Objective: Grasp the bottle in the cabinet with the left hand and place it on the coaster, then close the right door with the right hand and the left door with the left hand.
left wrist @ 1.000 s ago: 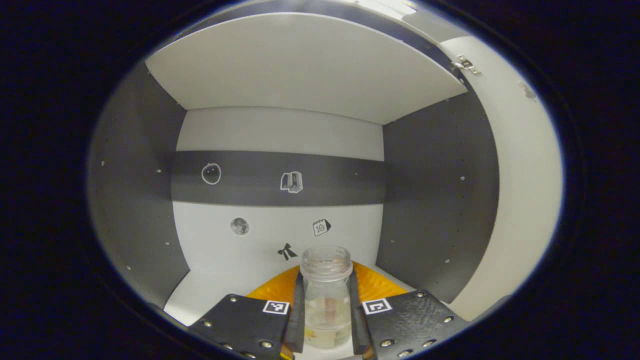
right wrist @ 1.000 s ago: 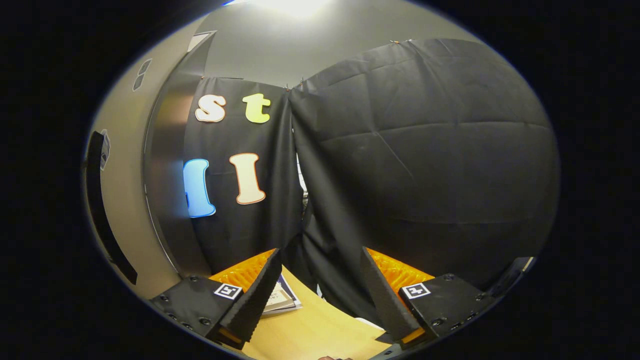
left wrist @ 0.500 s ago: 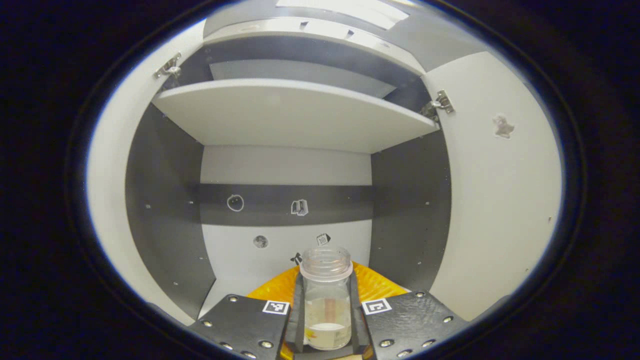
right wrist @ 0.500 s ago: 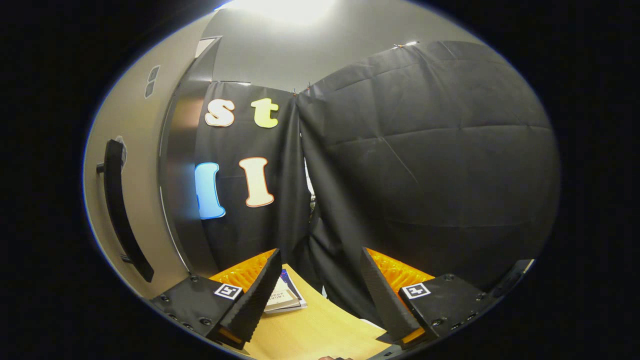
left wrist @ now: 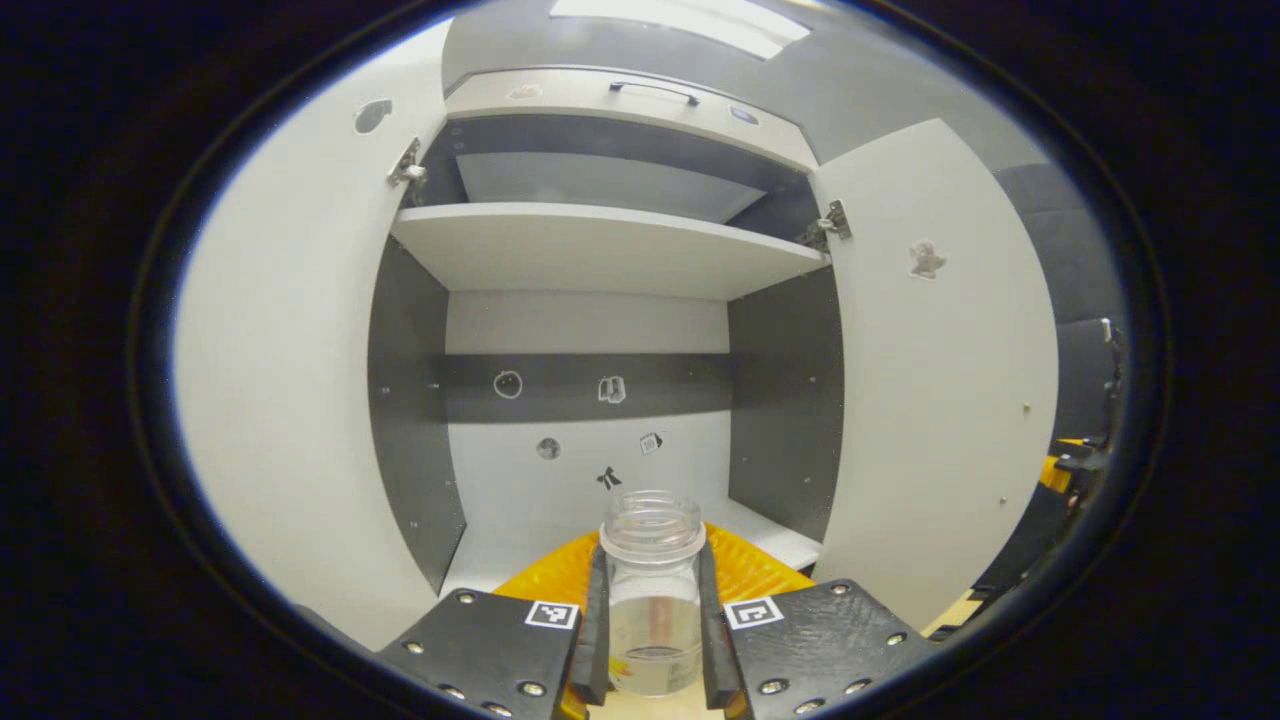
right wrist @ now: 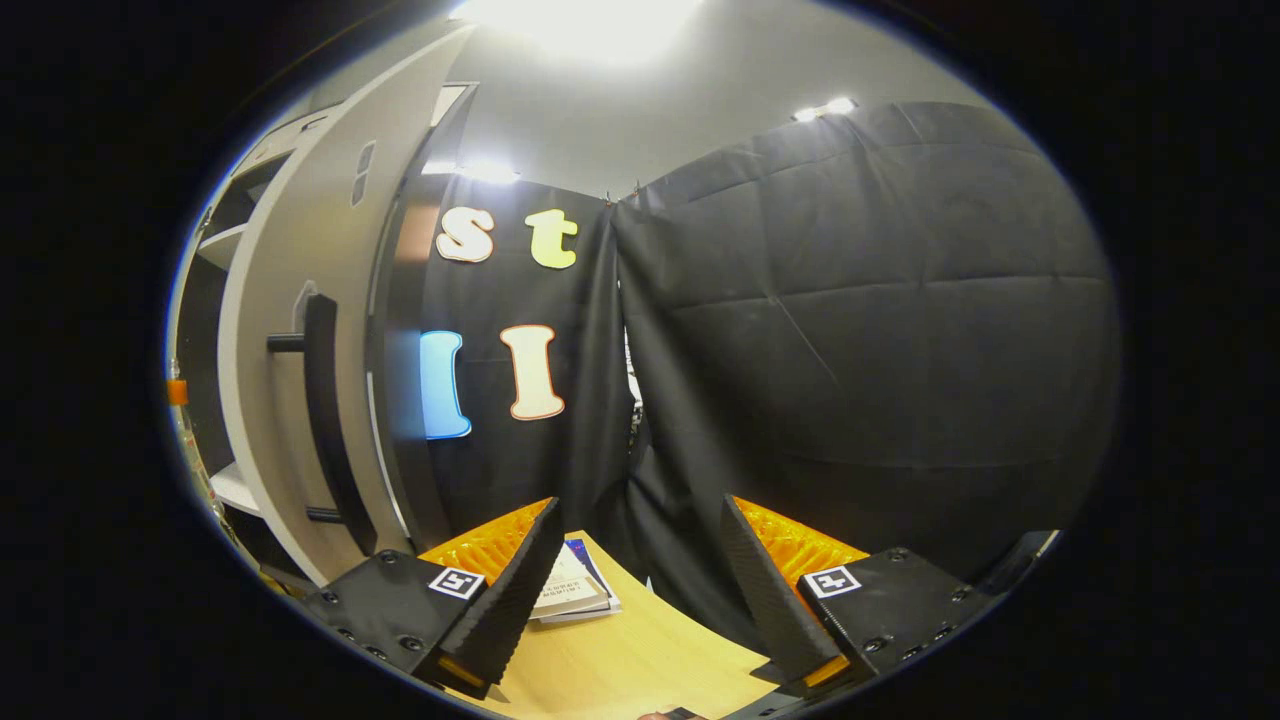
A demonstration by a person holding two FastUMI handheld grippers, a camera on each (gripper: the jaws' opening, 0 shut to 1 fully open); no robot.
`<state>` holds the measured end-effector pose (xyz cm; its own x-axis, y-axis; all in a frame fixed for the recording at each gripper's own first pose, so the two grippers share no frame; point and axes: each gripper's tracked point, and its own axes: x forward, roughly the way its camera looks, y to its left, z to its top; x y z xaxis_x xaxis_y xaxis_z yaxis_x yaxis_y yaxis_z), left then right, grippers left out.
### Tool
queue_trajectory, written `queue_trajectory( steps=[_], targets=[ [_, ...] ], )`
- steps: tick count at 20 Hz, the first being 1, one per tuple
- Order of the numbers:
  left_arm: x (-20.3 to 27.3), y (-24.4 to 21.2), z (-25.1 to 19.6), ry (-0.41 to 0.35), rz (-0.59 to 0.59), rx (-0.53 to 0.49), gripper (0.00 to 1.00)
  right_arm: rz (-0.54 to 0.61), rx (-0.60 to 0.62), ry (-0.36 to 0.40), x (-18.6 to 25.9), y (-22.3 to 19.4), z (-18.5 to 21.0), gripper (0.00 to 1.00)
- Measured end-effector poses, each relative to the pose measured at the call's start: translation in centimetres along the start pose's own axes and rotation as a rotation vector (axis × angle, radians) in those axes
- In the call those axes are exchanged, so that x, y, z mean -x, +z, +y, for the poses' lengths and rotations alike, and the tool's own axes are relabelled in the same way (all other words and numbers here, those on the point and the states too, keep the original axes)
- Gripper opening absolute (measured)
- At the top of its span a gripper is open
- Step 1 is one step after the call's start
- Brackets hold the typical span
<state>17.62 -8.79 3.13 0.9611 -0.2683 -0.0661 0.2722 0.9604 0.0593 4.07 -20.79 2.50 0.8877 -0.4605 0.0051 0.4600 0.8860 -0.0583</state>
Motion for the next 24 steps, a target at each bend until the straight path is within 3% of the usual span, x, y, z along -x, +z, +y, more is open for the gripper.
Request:
queue_trajectory(
  steps=[6, 8, 9, 12, 13, 14, 15, 16, 17, 18, 24],
  targets=[
    [3.9, -8.5, -1.4, -0.033, 0.086, 0.062, 0.46, 0.005, 0.018, 0.016, 2.5, -0.5, 1.0, 1.00],
    [4.9, -10.9, -2.0, -0.046, 0.098, 0.076, 0.30, 0.008, 0.019, 0.024, 3.6, -0.9, 1.3, 1.00],
    [5.3, -11.9, -2.3, -0.054, 0.092, 0.081, 0.38, 0.008, 0.020, 0.030, 4.1, -1.1, 1.5, 0.96],
    [6.4, -14.3, -3.9, -0.094, 0.040, 0.066, 0.44, -0.001, 0.035, 0.042, 5.1, -0.9, 2.0, 0.96],
    [6.5, -15.1, -4.4, -0.106, 0.025, 0.051, 0.38, 0.000, 0.037, 0.049, 5.6, -0.9, 2.1, 0.96],
    [6.7, -16.0, -4.9, -0.120, 0.015, 0.041, 0.38, -0.003, 0.037, 0.050, 6.0, -0.7, 2.1, 1.00],
    [6.7, -17.0, -5.6, -0.140, 0.010, 0.042, 0.46, -0.006, 0.035, 0.048, 6.3, -0.4, 2.0, 1.00],
    [6.8, -18.2, -6.2, -0.154, 0.024, 0.053, 0.38, -0.008, 0.032, 0.045, 6.5, -0.2, 2.0, 1.00],
    [6.8, -19.5, -6.7, -0.166, 0.034, 0.063, 0.46, -0.007, 0.028, 0.043, 6.9, -0.3, 1.9, 0.96],
    [6.8, -20.7, -7.2, -0.174, 0.044, 0.071, 0.29, -0.004, 0.025, 0.041, 7.3, -0.3, 1.9, 1.00],
    [6.8, -26.8, -10.4, -0.240, 0.089, 0.114, 0.37, -0.006, 0.021, 0.017, 9.4, 0.3, 0.7, 0.96]
  ],
)
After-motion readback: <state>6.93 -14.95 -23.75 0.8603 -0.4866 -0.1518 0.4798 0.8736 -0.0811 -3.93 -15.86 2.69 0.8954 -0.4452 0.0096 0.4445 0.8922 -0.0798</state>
